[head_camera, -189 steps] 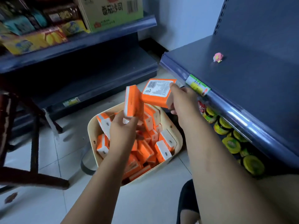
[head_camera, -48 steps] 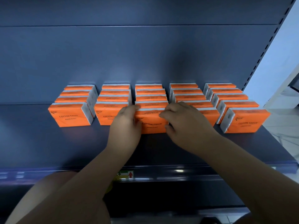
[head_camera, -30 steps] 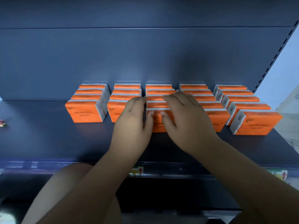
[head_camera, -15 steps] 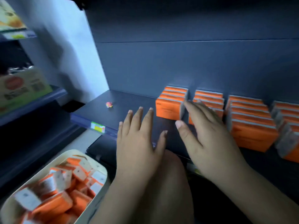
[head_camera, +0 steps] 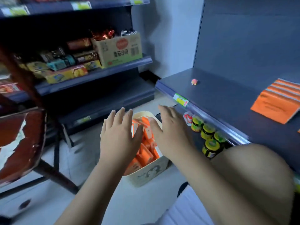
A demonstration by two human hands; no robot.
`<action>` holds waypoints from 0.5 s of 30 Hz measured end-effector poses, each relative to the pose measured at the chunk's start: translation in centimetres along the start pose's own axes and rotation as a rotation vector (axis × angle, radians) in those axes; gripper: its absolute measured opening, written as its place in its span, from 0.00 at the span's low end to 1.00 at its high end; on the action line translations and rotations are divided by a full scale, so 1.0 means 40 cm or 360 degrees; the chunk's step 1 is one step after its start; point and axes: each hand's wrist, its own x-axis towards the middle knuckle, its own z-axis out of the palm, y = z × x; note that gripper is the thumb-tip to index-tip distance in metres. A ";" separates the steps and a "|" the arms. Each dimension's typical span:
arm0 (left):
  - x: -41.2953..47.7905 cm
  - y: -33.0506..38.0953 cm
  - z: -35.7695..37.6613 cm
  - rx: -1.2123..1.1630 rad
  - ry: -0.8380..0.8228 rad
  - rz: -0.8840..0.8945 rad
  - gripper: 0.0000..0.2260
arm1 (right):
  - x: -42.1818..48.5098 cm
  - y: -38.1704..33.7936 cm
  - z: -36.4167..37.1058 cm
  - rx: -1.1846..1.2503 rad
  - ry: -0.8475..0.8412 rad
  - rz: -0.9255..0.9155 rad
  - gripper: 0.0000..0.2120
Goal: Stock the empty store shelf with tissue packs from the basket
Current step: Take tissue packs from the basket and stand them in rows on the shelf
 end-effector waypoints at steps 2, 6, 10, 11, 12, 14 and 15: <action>-0.018 -0.043 0.034 -0.0006 -0.0061 -0.0035 0.29 | 0.001 0.023 0.051 -0.0061 -0.0149 0.0001 0.21; -0.040 -0.101 0.123 -0.0063 -0.0292 -0.0140 0.23 | 0.016 0.117 0.127 -0.0175 -0.0698 0.0121 0.18; -0.055 -0.132 0.217 -0.0091 -0.0564 -0.0265 0.24 | 0.065 0.165 0.177 -0.0324 -0.0966 0.0298 0.17; -0.054 -0.136 0.248 -0.0104 -0.0626 -0.0293 0.24 | 0.078 0.177 0.202 -0.0345 -0.0991 0.0324 0.17; -0.049 -0.139 0.277 -0.0126 -0.0691 -0.0323 0.24 | 0.092 0.190 0.230 -0.0351 -0.1023 0.0346 0.18; -0.039 -0.144 0.336 -0.0172 -0.0818 -0.0356 0.24 | 0.114 0.206 0.293 -0.0372 -0.1105 0.0366 0.18; -0.033 -0.146 0.363 -0.0171 -0.0879 -0.0357 0.24 | 0.124 0.212 0.326 -0.0400 -0.1158 0.0361 0.16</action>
